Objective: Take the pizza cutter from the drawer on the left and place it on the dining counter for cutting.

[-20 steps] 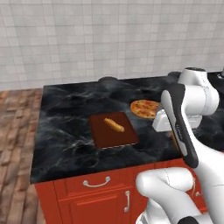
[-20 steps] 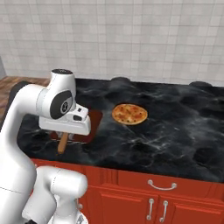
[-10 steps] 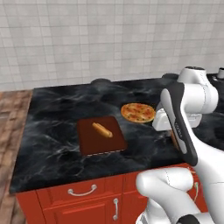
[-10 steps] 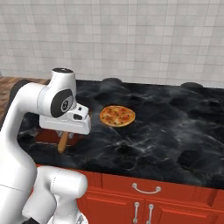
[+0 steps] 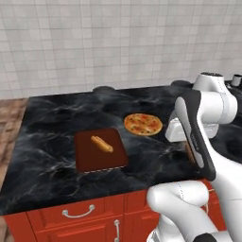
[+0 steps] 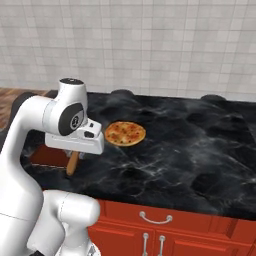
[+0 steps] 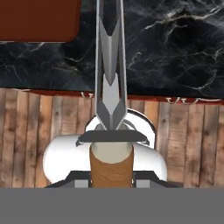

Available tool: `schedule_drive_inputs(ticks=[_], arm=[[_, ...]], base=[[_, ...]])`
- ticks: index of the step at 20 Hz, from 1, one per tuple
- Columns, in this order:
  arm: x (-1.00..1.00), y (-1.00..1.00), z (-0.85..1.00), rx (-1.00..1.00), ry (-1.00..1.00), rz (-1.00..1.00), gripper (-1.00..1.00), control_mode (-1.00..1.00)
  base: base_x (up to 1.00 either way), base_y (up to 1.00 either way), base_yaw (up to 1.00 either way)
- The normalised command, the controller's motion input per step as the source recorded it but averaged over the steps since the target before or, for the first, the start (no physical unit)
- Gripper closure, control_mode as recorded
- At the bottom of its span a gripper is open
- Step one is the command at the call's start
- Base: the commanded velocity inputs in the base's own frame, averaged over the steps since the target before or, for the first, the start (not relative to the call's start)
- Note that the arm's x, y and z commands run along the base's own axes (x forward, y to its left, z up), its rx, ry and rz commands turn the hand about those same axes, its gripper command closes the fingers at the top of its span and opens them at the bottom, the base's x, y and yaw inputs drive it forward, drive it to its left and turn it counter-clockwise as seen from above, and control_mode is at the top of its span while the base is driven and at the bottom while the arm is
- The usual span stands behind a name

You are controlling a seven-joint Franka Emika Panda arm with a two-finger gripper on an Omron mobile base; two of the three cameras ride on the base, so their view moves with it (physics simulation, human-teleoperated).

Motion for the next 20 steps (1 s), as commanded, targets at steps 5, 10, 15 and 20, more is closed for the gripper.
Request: schedule_drive_inputs(ticks=[5, 10, 15, 20], arm=[[0.0, 0.0, 0.0, 0.0, 0.0, 0.0, 1.0, 1.0], [0.3, -0.29, 0.0, 0.0, 0.0, 0.0, 1.0, -1.0], [0.96, -0.6, -0.06, 0.0, 0.0, 0.0, 1.0, -1.0], [0.99, -0.41, -0.26, -0.01, 0.0, -0.02, 1.0, -1.0]], base=[[0.47, -0.08, 0.0], [0.17, -0.08, 0.0], [0.0, 0.0, 0.0], [0.0, 0.0, 0.0]])
